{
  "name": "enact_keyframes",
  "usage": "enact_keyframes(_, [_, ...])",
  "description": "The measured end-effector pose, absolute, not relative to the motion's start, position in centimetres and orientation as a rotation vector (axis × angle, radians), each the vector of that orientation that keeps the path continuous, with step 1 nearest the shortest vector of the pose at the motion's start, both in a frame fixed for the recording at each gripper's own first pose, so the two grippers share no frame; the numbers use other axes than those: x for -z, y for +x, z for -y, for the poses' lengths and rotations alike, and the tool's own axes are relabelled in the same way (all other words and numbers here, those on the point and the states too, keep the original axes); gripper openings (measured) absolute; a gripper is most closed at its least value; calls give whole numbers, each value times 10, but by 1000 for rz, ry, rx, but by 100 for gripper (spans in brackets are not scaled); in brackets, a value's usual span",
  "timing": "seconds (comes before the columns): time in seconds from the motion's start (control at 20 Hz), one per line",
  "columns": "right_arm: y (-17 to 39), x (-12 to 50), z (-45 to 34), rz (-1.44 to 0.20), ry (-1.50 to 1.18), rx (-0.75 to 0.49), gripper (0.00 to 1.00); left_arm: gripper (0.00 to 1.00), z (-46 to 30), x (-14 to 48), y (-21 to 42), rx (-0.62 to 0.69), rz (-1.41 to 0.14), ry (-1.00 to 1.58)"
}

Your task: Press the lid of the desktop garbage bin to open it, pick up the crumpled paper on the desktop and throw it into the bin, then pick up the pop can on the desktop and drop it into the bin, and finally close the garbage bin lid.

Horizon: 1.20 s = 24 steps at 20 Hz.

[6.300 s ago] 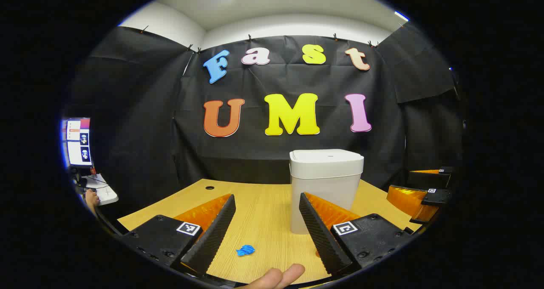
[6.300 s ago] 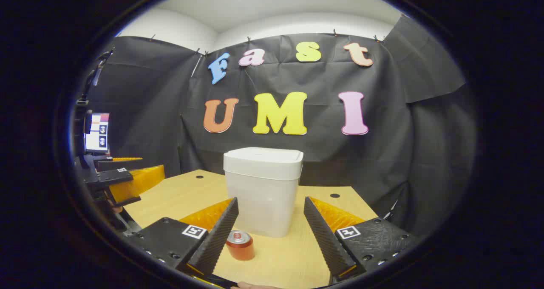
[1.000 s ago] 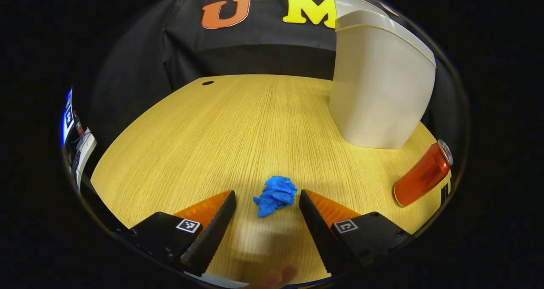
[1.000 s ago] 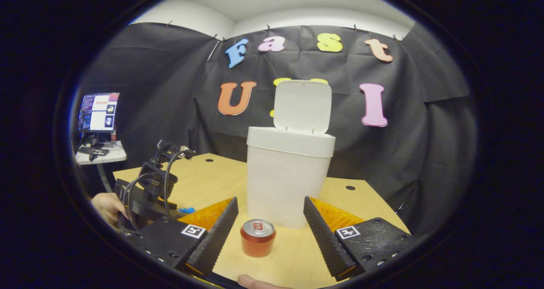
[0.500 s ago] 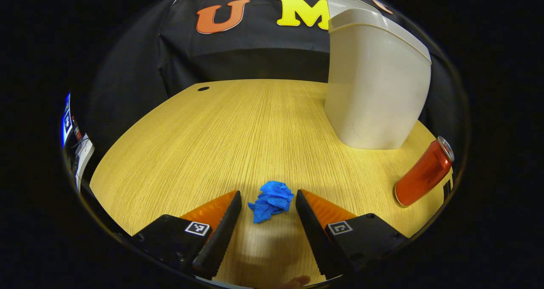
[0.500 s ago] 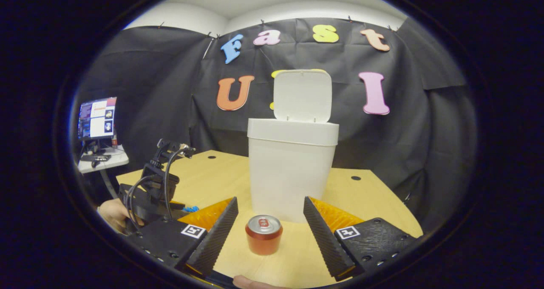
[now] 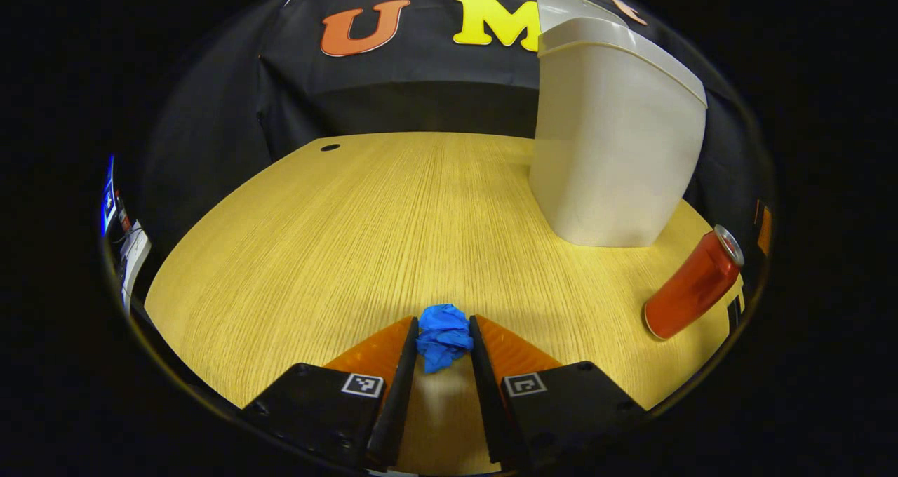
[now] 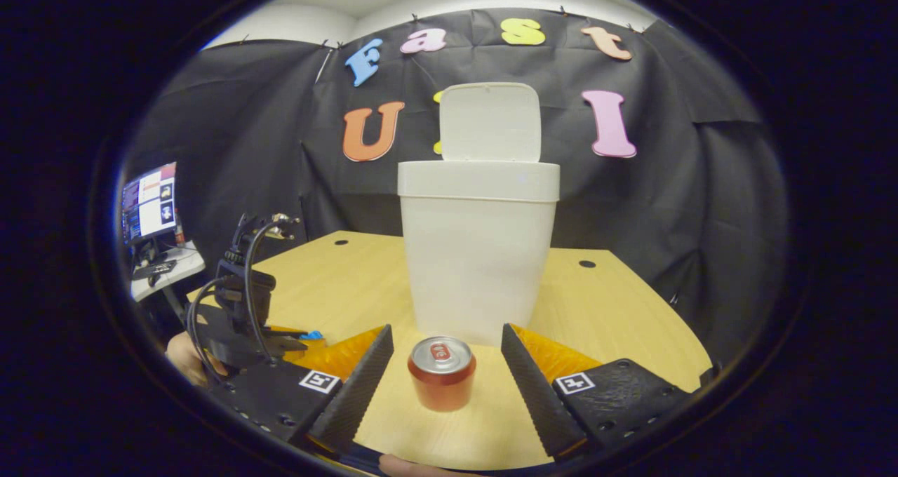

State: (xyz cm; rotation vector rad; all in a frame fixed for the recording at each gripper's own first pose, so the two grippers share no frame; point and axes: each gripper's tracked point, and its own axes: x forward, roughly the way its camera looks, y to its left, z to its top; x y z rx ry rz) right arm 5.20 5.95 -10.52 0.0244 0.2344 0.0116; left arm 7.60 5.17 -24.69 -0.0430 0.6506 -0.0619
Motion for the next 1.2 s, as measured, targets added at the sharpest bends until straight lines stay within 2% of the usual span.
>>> enact_keyframes(0.05, [54,109,-59,-243,21,-5,98,47,-48,242,79,67,-640,-40])
enact_keyframes(0.1, [56,113,-58,-255,18,6,98,53,-48,236,84,61,-625,-33])
enact_keyframes(0.15, [58,119,-57,-273,14,15,98,47,-48,229,88,50,-613,-25])
enact_keyframes(0.25, [65,132,-52,-314,9,45,95,47,-51,214,99,26,-582,-13])
enact_keyframes(0.45, [76,154,-50,-383,11,78,99,47,-52,201,96,16,-544,7])
enact_keyframes(0.5, [78,159,-52,-402,13,75,96,47,-50,197,100,23,-539,15])
enact_keyframes(0.55, [79,166,-54,-423,22,65,99,47,-49,196,100,30,-535,20])
enact_keyframes(0.65, [81,178,-61,-465,45,47,96,47,-49,194,99,29,-533,27])
enact_keyframes(0.75, [82,190,-64,-507,59,38,99,47,-49,194,98,30,-530,31])
enact_keyframes(0.95, [87,196,-59,-531,71,56,95,47,-50,192,99,22,-520,30])
enact_keyframes(1.1, [86,196,-58,-536,93,49,82,47,-51,190,99,12,-519,31])
enact_keyframes(1.2, [84,185,-60,-512,122,19,81,47,-52,186,99,3,-505,31])
